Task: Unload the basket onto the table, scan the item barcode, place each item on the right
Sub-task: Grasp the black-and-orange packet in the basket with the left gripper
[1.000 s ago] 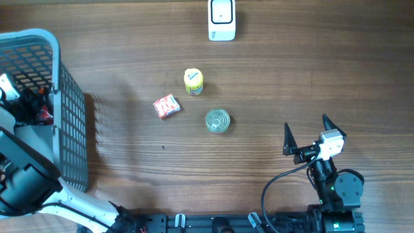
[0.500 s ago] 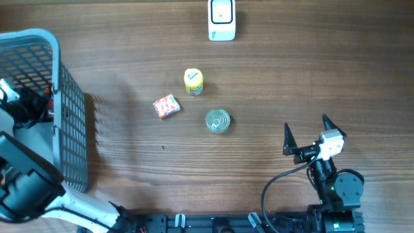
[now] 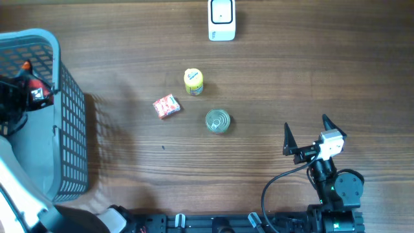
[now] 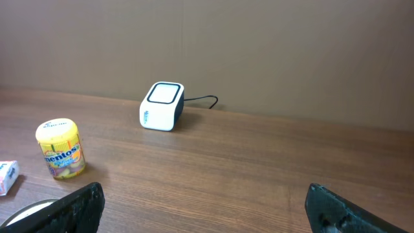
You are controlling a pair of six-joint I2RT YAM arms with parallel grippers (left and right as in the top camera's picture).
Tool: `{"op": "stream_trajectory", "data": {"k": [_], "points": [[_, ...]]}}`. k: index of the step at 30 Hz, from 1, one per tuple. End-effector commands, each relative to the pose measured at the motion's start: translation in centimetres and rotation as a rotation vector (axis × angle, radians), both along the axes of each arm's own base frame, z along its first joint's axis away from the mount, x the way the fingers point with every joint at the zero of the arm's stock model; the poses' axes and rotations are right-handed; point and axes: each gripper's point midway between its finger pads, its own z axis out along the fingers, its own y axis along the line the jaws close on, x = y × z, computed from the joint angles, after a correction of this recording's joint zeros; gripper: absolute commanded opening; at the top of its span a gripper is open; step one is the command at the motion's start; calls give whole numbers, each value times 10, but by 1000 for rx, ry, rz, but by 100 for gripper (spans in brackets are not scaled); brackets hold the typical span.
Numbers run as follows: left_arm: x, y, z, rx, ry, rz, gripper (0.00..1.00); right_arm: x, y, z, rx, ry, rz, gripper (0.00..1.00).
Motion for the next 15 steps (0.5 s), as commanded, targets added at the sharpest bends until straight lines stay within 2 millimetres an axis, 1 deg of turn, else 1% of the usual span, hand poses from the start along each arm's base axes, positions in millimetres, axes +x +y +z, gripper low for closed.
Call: {"op": "stream_trajectory", "data": {"k": [1,4,5,8,10,13,15], "points": [[-24,-10,47,-24,-105,68,4,0,-1,1,14,-3,-4,100],[-43,-8,68,12,-146,117,4,0,-1,1,14,-3,-4,100],[-50,-8,72,18,-150,135,4,0,-1,1,14,-3,-4,100],[-65,-10,68,-15,-121,169,4,0,-1,1,14,-3,-4,100],[-65,-23,66,-72,-124,126,4,0,-1,1,14,-3,-4,100],[-60,-48,76,-200,-184,32,4,0,-1,1,14,-3,-4,100],[-58,-57,82,-284,-210,12,4,0,-1,1,14,-3,-4,100]]}}
